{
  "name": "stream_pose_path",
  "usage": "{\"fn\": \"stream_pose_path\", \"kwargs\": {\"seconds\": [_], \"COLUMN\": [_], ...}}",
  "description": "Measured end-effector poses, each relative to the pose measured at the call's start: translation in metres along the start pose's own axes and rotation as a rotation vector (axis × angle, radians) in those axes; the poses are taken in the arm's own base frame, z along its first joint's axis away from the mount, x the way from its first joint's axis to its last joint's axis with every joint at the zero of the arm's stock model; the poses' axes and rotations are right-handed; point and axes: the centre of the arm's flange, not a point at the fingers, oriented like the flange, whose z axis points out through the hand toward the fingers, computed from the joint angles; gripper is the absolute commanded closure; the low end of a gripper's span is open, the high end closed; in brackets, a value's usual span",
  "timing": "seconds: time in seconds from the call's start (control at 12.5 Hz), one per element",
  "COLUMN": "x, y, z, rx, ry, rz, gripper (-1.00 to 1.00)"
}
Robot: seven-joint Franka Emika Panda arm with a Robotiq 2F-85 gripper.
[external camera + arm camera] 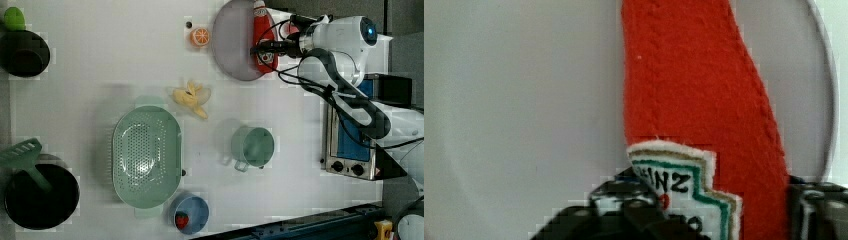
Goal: Pick ketchup from plate and place it on table.
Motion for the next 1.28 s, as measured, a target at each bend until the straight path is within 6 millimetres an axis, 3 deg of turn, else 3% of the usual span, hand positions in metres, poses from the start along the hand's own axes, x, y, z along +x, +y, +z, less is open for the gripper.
{"fn": "stream_pose_path", "kwargs": {"seconds": [0.4, 0.64, 0.8, 0.96, 1.12, 1.28], "x": [0.002, -0.003, -0.009, -0.009, -0.023, -0.043], "y": [-0.001, -0.007, -0.012, -0.016, -0.011, 0.002], "z": [-0.014, -0.057, -0.121, -0.203, -0.281, -0.345], "rx": [0.004, 0.023, 0.050, 0.074, 0.063, 0.047], "ry": [0.010, -0.075, -0.129, -0.082, -0.052, -0.021], "rz": [0.002, 0.026, 0.047, 0.062, 0.078, 0.106], "gripper": [-0.19, -0.19, -0.19, -0.19, -0.19, -0.19]}}
